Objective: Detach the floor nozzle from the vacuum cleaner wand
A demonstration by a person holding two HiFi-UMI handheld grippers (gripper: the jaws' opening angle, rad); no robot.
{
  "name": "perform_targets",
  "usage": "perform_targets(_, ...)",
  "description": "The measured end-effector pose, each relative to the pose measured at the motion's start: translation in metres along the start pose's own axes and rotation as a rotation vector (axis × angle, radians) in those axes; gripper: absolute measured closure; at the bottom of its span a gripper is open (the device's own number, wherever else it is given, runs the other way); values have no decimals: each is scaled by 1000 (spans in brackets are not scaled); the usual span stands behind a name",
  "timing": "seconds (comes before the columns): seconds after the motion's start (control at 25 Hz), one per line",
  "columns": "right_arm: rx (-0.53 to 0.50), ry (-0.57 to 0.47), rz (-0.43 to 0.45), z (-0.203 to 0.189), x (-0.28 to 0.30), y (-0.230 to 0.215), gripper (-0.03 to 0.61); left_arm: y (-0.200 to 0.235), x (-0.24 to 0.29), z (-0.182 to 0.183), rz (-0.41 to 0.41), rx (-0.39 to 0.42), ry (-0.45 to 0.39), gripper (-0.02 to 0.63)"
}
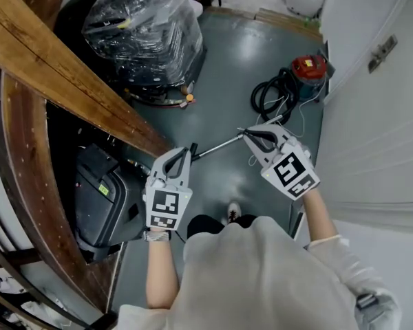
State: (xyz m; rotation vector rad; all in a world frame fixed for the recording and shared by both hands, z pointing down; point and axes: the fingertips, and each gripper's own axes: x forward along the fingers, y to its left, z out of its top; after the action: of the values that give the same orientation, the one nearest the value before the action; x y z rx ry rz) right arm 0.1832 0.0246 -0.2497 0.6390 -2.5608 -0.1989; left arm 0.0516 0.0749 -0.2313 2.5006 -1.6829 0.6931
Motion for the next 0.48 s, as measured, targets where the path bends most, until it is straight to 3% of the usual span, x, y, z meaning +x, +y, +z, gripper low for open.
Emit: perform_targets(0.48,-24,8,24,11,28,10,548,33,-5,-19,28,-6,33,614)
